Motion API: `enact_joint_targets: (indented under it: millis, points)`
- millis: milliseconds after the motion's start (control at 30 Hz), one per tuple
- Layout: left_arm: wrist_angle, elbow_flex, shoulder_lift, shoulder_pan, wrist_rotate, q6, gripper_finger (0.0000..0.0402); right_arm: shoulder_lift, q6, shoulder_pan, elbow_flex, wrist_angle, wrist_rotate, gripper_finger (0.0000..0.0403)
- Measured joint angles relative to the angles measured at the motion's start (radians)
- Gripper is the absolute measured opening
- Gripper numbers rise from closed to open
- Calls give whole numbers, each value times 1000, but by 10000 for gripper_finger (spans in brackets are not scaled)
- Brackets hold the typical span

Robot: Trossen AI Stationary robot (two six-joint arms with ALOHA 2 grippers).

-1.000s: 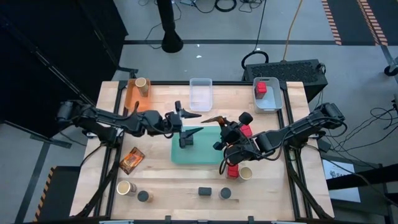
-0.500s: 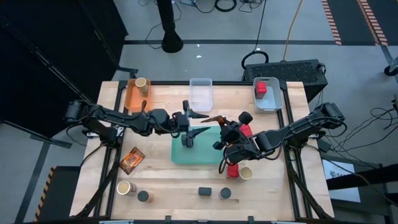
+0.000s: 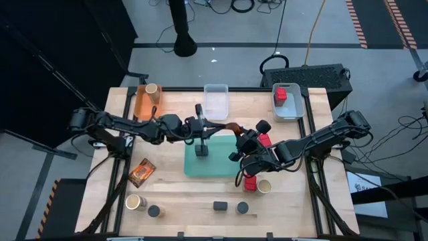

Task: Sort spices by type
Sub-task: Put the right orange spice pack into the transparent bin

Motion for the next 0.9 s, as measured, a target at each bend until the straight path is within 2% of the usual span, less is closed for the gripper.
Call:
enact_joint_targets:
  millis: [367,567,667,767,900]
  points:
    - [-108,0,-83,106,-31,0,8,-22,11,21,1,0,-4,131]
    - [-151,2,-116,178,-30,36,8,-59,44,25,1,-34,-54,182]
    - [-262,48,-125,239,-31,39,7,-87,79,26,1,-78,-107,205]
    - [-464,133,-121,316,-4,37,7,-113,107,25,1,-113,-140,223]
    - [-658,237,-81,435,101,37,7,-133,109,25,1,-142,-145,236]
